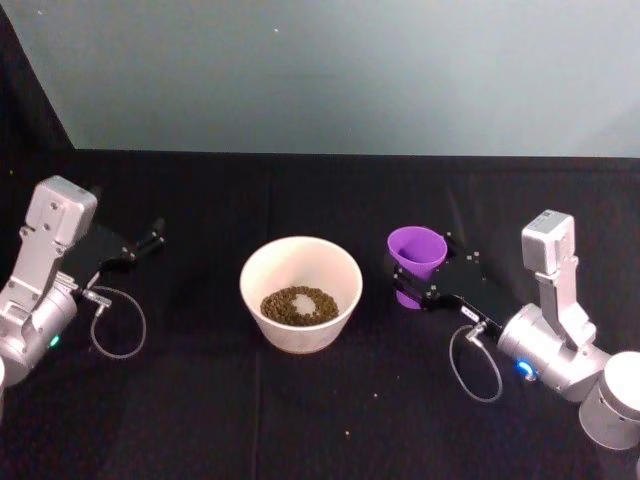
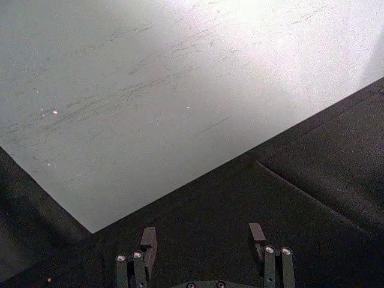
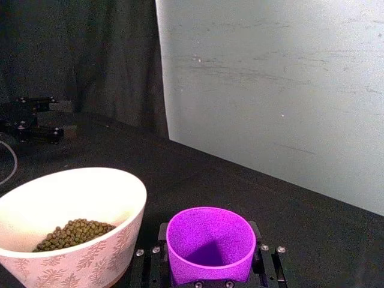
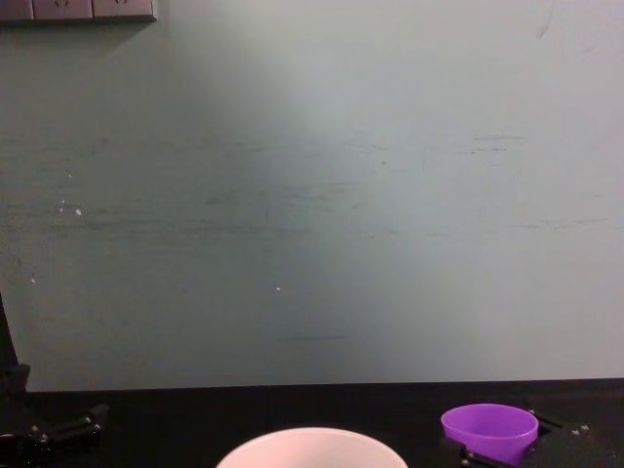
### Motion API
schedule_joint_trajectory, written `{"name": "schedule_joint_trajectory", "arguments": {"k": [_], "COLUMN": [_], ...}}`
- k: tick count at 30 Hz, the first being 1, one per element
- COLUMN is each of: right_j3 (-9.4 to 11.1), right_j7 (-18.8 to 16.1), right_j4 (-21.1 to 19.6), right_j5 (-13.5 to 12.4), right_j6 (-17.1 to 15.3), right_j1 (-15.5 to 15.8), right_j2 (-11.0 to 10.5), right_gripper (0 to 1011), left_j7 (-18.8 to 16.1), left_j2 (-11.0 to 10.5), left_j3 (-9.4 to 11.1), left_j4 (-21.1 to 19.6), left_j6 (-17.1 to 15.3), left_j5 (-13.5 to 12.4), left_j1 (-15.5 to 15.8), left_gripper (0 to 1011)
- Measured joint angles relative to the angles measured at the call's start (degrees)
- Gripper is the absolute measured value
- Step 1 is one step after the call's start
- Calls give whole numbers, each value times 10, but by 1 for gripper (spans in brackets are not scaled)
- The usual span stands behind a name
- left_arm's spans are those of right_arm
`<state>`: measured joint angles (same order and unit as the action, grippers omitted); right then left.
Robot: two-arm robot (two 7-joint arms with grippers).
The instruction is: Pick up the cup and pour the mung beans from the cup into the bowl.
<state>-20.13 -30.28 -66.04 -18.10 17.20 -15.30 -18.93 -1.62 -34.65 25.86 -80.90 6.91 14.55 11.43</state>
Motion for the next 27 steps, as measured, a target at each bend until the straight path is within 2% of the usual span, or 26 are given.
{"name": "schedule_joint_trajectory", "arguments": {"k": [23,27], "right_j3": [4,4], "right_j7": [-9,-9], "right_j4": [-2,-2], "right_j5": [-3,-3], "right_j6": [-6,-6], "right_j1": [2,2], "right_j2": [0,0], "right_gripper": [746,816], "left_j7": [0,0], "left_j2": [0,0], "left_j3": [0,0], "left_j4": [0,0], "left_j6": [0,0], "left_j5": [0,0], "left_j1": [0,0], "left_gripper": [1000,1000]}}
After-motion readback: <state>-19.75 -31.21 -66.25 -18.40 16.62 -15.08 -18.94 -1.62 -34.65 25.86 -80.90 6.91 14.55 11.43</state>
